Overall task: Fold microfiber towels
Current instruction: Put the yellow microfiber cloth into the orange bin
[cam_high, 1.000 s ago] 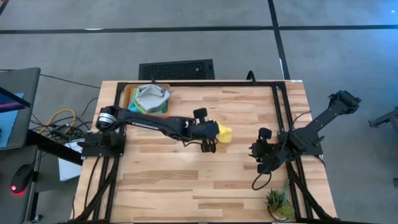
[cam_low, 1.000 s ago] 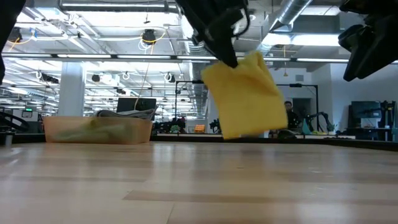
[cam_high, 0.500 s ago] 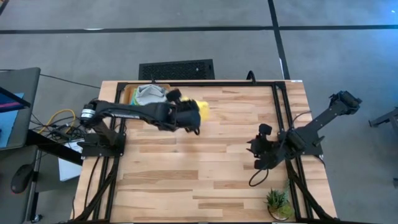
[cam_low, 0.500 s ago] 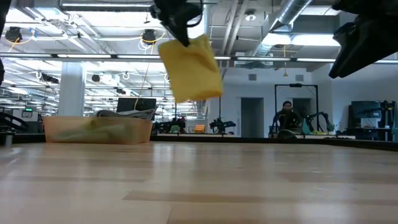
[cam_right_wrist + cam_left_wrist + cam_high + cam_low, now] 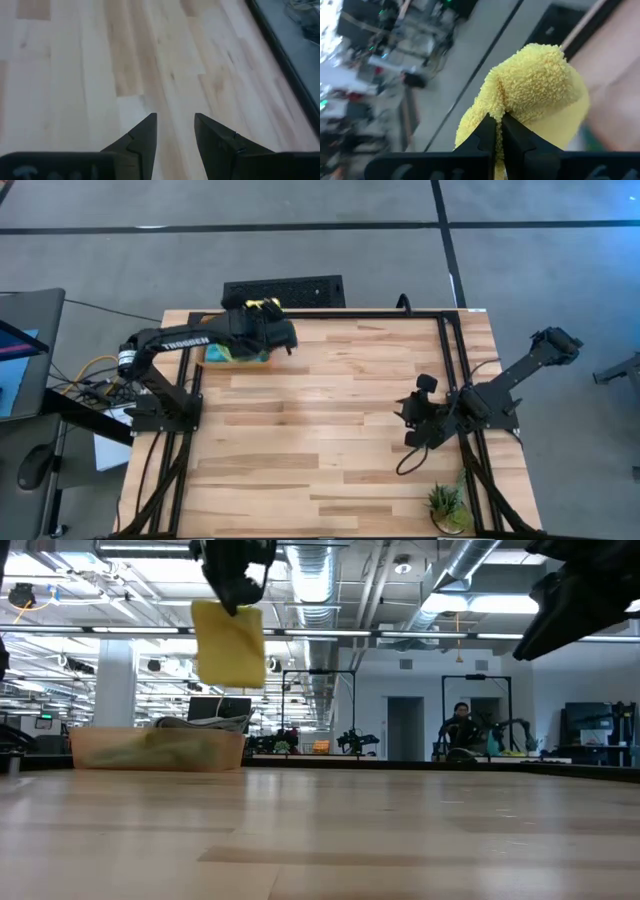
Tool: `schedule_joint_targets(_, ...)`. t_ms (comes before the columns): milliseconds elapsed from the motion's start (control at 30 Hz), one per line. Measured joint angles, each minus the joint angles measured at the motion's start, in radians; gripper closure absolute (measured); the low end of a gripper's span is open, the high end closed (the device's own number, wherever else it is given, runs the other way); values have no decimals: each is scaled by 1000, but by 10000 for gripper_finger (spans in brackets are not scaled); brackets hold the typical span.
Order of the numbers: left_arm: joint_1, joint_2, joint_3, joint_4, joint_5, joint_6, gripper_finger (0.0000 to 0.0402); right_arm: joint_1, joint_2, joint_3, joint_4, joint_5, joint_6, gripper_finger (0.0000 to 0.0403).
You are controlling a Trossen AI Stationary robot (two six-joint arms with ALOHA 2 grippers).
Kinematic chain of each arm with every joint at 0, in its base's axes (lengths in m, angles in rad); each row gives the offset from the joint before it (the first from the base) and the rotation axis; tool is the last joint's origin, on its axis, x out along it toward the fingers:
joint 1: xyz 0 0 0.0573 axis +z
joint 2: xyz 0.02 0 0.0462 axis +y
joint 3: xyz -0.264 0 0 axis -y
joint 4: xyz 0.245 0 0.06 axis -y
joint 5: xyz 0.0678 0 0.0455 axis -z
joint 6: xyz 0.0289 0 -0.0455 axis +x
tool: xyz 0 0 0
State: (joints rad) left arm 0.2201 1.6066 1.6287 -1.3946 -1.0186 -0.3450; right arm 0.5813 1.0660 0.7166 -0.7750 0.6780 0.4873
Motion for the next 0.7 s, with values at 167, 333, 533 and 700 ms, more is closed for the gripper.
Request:
schedule_joint_targets(167, 113, 0, 0, -31, -41, 30, 401, -35, 0, 0, -1, 9, -1, 248)
schedule_joint_targets(333, 228, 0, -9, -22, -53, 121, 401, -57, 1, 0, -1, 9, -20, 248)
schedule_joint_targets(533, 316, 1, -112, -28, -76, 106, 401, -74, 1, 0, -1, 11, -25, 248)
schedule_joint_targets(700, 327, 1, -222, -29, -79, -8, 401, -86, 1, 0, 0, 80, -26, 248)
